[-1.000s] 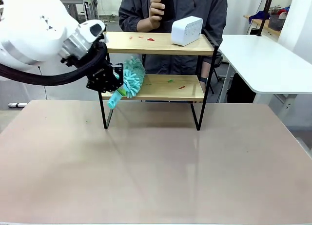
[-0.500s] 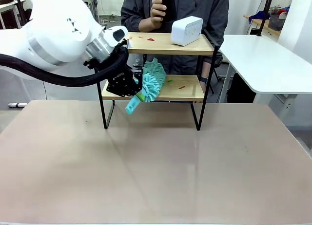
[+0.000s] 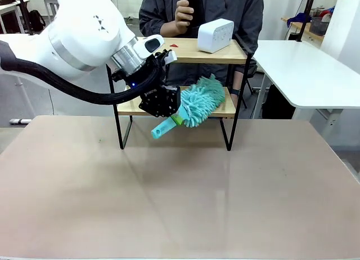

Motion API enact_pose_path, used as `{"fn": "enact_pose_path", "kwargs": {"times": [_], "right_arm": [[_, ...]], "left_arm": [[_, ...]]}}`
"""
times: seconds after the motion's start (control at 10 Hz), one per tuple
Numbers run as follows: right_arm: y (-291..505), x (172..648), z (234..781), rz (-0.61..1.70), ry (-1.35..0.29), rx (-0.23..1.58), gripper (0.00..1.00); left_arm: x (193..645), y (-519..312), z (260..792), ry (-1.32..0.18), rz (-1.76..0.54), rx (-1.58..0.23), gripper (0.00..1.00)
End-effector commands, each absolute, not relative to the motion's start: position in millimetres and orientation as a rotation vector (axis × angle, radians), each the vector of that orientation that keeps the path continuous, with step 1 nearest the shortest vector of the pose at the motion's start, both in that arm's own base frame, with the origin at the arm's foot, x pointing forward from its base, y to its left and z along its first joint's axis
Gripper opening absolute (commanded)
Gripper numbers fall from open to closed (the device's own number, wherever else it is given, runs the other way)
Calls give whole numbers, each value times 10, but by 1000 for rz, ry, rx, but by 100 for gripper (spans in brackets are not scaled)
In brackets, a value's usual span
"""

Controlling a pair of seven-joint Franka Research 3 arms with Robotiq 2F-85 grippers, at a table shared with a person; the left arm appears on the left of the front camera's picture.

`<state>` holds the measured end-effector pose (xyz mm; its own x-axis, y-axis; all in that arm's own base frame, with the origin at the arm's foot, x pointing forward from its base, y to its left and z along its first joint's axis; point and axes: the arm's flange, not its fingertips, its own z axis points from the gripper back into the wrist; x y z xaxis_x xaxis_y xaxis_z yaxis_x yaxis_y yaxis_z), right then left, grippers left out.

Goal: Clean the shelf.
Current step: Clean the specific tier of the Shelf with the Duster once objects are removed.

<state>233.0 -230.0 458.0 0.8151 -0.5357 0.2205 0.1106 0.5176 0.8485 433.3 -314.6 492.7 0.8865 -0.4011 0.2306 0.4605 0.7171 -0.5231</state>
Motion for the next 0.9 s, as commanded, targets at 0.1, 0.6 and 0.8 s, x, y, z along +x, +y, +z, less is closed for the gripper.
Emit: {"fn": "enact_pose_path", "kwargs": {"times": [0.1, 0.6, 0.8], "right_arm": [[-2299, 2354, 4586, -387, -524, 969, 100], [-2299, 2354, 4586, -387, -524, 969, 100], [-2299, 2354, 4586, -387, -524, 969, 100]], "left_arm": [[4200, -2851, 5019, 136, -738, -587, 12], [3402, -2029, 5238, 208, -943, -562, 12], [3302, -1970, 5249, 190, -970, -597, 12]]}}
